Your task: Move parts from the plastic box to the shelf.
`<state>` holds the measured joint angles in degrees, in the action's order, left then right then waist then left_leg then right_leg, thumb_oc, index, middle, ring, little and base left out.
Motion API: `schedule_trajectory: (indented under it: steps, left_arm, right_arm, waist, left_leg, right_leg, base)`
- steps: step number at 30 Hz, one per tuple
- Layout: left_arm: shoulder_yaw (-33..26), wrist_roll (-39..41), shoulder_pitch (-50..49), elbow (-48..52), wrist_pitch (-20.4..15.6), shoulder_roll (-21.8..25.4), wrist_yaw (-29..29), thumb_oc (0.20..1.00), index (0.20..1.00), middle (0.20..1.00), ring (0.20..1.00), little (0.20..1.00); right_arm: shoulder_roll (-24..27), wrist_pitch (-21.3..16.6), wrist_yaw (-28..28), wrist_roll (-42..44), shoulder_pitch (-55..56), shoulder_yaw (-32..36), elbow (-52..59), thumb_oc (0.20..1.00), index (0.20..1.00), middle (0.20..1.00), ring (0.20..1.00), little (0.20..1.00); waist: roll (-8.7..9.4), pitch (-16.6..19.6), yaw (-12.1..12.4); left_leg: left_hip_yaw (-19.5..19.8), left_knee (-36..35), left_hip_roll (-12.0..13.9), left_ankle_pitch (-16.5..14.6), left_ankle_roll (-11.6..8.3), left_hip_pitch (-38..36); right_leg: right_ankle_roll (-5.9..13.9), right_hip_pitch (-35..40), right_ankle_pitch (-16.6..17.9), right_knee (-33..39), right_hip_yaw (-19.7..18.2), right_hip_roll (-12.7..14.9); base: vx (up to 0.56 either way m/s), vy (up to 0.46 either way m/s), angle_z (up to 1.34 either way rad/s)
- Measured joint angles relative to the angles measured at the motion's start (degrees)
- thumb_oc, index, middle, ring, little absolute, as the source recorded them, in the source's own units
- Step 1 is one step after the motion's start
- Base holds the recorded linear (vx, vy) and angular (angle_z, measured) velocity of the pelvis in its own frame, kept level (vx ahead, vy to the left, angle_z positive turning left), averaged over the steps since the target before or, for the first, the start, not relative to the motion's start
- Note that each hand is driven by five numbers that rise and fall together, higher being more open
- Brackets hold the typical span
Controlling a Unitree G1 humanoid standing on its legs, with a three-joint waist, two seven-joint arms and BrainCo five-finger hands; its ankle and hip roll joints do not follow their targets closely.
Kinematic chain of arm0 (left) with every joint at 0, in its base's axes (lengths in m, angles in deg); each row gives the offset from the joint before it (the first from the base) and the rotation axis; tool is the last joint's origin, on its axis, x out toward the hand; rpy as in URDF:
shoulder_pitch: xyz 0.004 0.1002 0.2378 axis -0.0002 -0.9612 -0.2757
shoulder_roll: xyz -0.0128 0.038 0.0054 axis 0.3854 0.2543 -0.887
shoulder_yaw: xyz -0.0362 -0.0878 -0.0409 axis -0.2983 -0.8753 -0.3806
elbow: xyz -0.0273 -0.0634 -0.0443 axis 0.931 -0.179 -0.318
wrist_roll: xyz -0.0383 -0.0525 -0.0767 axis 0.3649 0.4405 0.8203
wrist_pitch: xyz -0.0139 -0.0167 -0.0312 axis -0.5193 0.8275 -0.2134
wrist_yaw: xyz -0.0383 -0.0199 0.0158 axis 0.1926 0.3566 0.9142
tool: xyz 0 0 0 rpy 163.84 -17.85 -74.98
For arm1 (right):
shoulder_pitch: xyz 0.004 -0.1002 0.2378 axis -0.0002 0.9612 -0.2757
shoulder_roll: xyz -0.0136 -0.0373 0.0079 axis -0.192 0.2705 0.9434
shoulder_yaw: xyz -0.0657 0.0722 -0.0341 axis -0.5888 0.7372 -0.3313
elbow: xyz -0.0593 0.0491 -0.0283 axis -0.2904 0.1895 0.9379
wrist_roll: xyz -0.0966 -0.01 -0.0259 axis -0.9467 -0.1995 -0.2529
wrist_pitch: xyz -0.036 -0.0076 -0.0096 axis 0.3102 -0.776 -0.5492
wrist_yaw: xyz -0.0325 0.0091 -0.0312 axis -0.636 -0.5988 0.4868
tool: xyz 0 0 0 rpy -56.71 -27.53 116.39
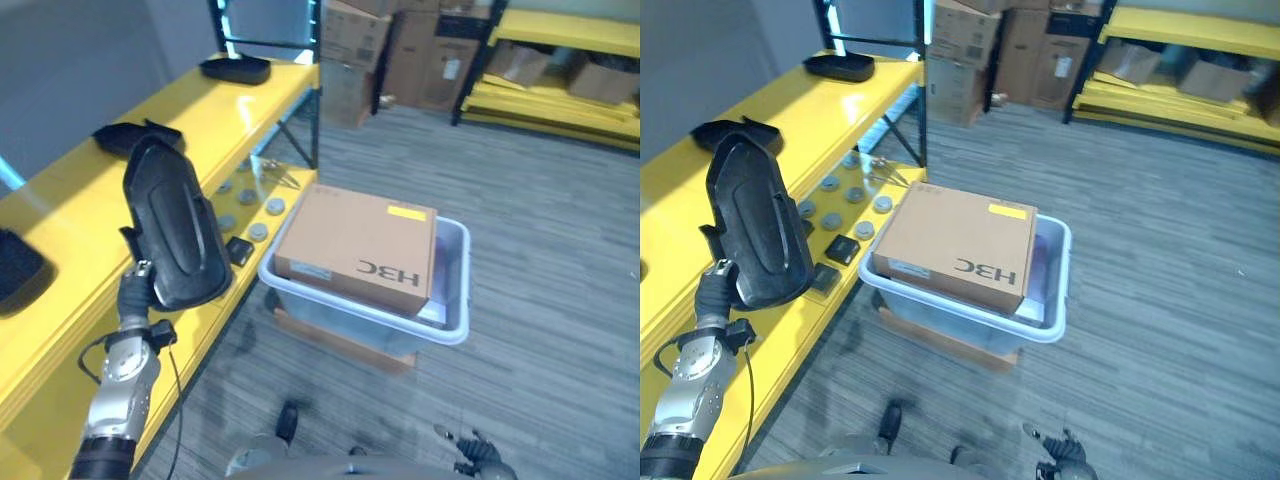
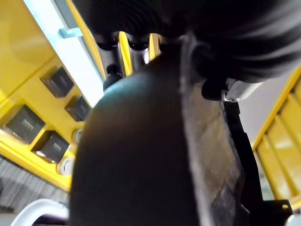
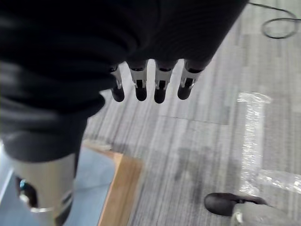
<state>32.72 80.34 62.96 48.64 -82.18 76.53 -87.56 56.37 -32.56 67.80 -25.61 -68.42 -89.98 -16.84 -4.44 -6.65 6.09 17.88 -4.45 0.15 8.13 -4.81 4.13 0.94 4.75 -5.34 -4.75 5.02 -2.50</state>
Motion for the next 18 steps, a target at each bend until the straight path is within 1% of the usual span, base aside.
schedule_trajectory:
  steps: [1,2,3,4,5,6,7,8,9,10,11,12,13,14,15,16,17,18]
  left_arm:
    - [-0.18,0.03,-0.66,0.00,-0.70,0.48,-0.28,0.200,0.200,0.200,0.200,0.200]
    - [-0.76,0.04,-1.51,-0.07,-0.88,1.03,-1.04,0.200,0.200,0.200,0.200,0.200]
    - [-0.90,0.07,-1.87,-0.26,-0.89,1.23,-1.43,0.200,0.200,0.200,0.200,0.200]
    - [-1.44,0.16,-2.91,-0.44,-0.89,1.22,-1.74,0.200,0.200,0.200,0.200,0.200]
    - [-2.45,0.50,-4.72,-0.68,-0.95,0.97,-1.66,0.200,0.200,0.200,0.200,0.200]
    - [-2.97,0.60,-4.89,-1.61,-1.00,0.89,-1.47,0.200,0.200,0.200,0.200,0.200]
    - [-3.24,1.11,-4.03,-3.89,-1.27,0.89,-0.26,0.200,0.200,0.200,0.200,0.200]
    - [-3.38,1.17,-3.40,-4.96,-1.48,0.79,0.36,0.200,0.200,0.200,0.200,0.200]
    - [-3.69,1.60,-3.95,-4.61,-1.71,0.78,0.21,0.200,0.200,0.200,0.200,0.200]
    - [-3.88,2.14,-3.95,-4.62,-1.74,0.59,0.18,0.200,0.200,0.200,0.200,0.200]
    - [-3.80,2.20,-4.17,-4.42,-1.76,0.27,0.24,0.200,0.200,0.200,0.200,0.200]
    - [-3.27,2.09,-5.41,-1.69,-1.93,-0.55,0.33,0.200,0.200,0.200,0.200,0.200]
    - [-2.66,2.01,-5.20,2.03,-2.26,-0.52,0.48,0.200,0.200,0.200,0.200,0.200]
    - [-2.69,2.01,-5.37,4.70,-2.61,-0.37,0.53,0.200,0.200,0.200,0.200,0.200]
    - [-2.83,1.98,-5.65,5.46,-3.66,0.24,0.70,0.200,0.200,0.200,0.200,0.200]
    - [-3.97,2.04,-6.64,4.90,-3.76,0.85,0.66,0.200,0.200,0.200,0.200,0.200]
    - [-6.06,2.12,-8.93,3.87,-3.65,0.97,0.23,0.200,0.200,0.200,0.200,0.200]
    - [-7.92,2.16,-9.41,1.98,-3.61,1.02,0.16,0.200,0.200,0.200,0.200,0.200]
  right_arm:
    - [-0.16,-0.56,0.24,-0.45,-2.30,-1.02,-2.07,1.000,1.000,1.000,1.000,1.000]
    - [0.23,-0.70,0.23,-1.60,-4.35,-1.77,-4.37,1.000,1.000,1.000,1.000,1.000]
    - [0.90,-0.79,0.24,-2.45,-5.44,-2.12,-5.08,1.000,1.000,1.000,1.000,1.000]
    - [1.77,-1.35,0.35,-2.66,-6.62,-2.12,-6.09,1.000,1.000,1.000,1.000,1.000]
    - [2.22,-1.46,0.94,-3.70,-6.31,-1.75,-5.88,1.000,1.000,1.000,1.000,1.000]
    - [2.15,-1.48,1.06,-4.34,-5.38,-1.65,-5.39,1.000,1.000,1.000,1.000,1.000]
    - [0.93,-1.56,1.28,-4.70,-2.03,-1.35,-2.43,1.000,1.000,1.000,1.000,1.000]
    - [-0.02,-1.64,1.40,-4.76,-0.56,-0.97,-0.93,1.000,1.000,1.000,1.000,1.000]
    - [-1.05,-1.41,1.76,-4.94,-0.45,-1.25,-0.92,1.000,1.000,1.000,1.000,1.000]
    - [-1.45,-1.22,2.20,-5.95,-0.46,-1.59,-0.92,1.000,1.000,1.000,1.000,1.000]
    - [-0.99,-1.21,2.20,-7.17,-0.83,-1.54,-0.63,1.000,1.000,1.000,1.000,1.000]
    - [0.38,-1.24,2.21,-8.51,0.56,-1.81,-0.19,1.000,1.000,1.000,1.000,1.000]
    - [-0.97,-0.96,2.15,-9.32,1.07,-3.89,-2.02,1.000,1.000,1.000,1.000,1.000]
    - [-1.81,-0.32,2.32,-9.31,0.81,-4.48,-2.50,1.000,1.000,1.000,1.000,1.000]
    - [-2.55,-0.14,2.29,-9.33,-1.22,-5.12,-5.18,1.000,1.000,1.000,1.000,1.000]
    - [-2.65,0.06,2.26,-9.33,-3.70,-5.42,-7.47,1.000,1.000,1.000,1.000,1.000]
    - [-1.65,-0.26,2.23,-9.33,-5.74,-5.32,-7.13,1.000,1.000,1.000,1.000,1.000]
    - [-1.34,-0.64,2.29,-9.34,-7.17,-5.39,-5.62,1.000,1.000,1.000,1.000,1.000]
  waist:
    - [1.00,-0.90,2.45]
    - [2.28,-1.47,4.60]
    - [2.15,-1.95,5.38]
    - [1.91,-2.99,6.90]
    - [2.14,-3.41,7.02]
    - [2.24,-3.51,6.88]
    - [3.67,-4.02,5.13]
    - [4.00,-3.92,3.90]
    - [4.38,-4.01,5.03]
    - [4.61,-4.28,4.84]
    - [3.93,-4.26,4.93]
    - [1.15,-3.55,3.63]
    - [1.73,-3.65,2.99]
    - [3.33,-3.35,3.43]
    - [4.18,-3.47,4.26]
    - [5.92,-3.80,6.23]
    - [4.51,-3.47,7.90]
    - [4.02,-3.27,8.41]
  left_leg:
    - [-0.16,0.02,0.33,-5.23,-2.04,0.68]
    - [-0.83,0.92,0.25,-9.53,-2.20,1.79]
    - [-0.85,2.01,0.38,-10.93,-2.11,3.02]
    - [-1.26,2.94,0.37,-11.14,-0.65,3.81]
    - [-5.53,4.58,0.33,-12.67,0.67,5.36]
    - [-8.74,5.30,0.15,-11.56,0.10,6.14]
    - [-22.33,5.63,0.73,-10.25,-1.49,6.62]
    - [-28.07,5.25,1.71,-9.05,-1.84,6.68]
    - [-30.49,5.37,4.00,-8.13,-1.38,5.83]
    - [-31.95,5.30,5.39,-7.22,-1.52,5.26]
    - [-33.18,5.34,6.37,-7.23,-1.47,1.65]
    - [-37.14,4.47,6.66,-6.29,3.05,-1.89]
    - [-38.76,3.72,4.47,-4.06,5.09,-1.15]
    - [-39.73,3.29,3.26,-4.34,4.80,-0.64]
    - [-40.10,3.89,1.72,-6.21,1.90,-0.04]
    - [-37.09,6.81,-0.72,-4.97,3.49,0.06]
    - [-36.71,6.37,-1.57,-5.30,5.14,-1.99]
    - [-37.19,5.09,-3.34,-5.93,5.70,-3.35]
  right_leg:
    - [-1.43,-0.04,0.59,-0.15,2.10,0.05]
    - [-2.55,-0.38,1.51,-0.17,3.84,0.52]
    - [-3.08,-0.79,1.80,-0.15,5.70,0.80]
    - [-3.58,-0.77,1.82,-0.37,8.05,1.27]
    - [-3.84,-0.64,1.75,-0.18,11.76,1.99]
    - [-3.92,-0.11,1.70,0.07,14.46,2.80]
    - [-3.26,2.61,2.03,2.35,22.59,5.28]
    - [-3.06,3.30,2.09,3.05,25.93,6.39]
    - [-2.50,2.69,2.38,3.23,27.97,7.58]
    - [-1.37,3.15,3.79,3.64,29.31,8.78]
    - [0.54,3.58,4.32,2.78,30.72,11.33]
    - [5.18,4.38,1.43,-2.41,32.02,12.12]
    - [6.04,3.80,-2.44,-5.20,26.41,12.96]
    - [5.87,3.28,-3.45,-4.88,24.26,13.47]
    - [6.05,3.05,-4.14,-4.04,23.61,14.96]
    - [6.25,2.61,-4.48,-4.90,22.35,18.27]
    - [7.33,3.15,-3.98,-5.01,20.81,18.81]
    - [7.43,3.46,-3.99,-5.05,20.26,19.94]
  base:
    - [-0.17,-0.028,1.33]
    - [-0.20,-0.012,0.99]
    - [-0.15,-0.008,0.87]
    - [-0.16,0.005,1.15]
    - [-0.11,0.047,1.37]
    - [-0.12,0.100,2.28]
    - [-0.10,0.147,2.68]
    - [-0.08,0.141,2.46]
    - [-0.07,0.149,1.72]
    - [0.02,0.152,1.23]
    - [0.08,0.208,1.59]
    - [0.21,0.283,2.28]
    - [0.25,0.308,2.31]
    - [0.26,0.270,2.09]
    - [0.19,0.179,0.97]
    - [0.22,0.185,0.26]
    - [0.25,0.192,-0.19]
    - [0.26,0.194,-0.21]
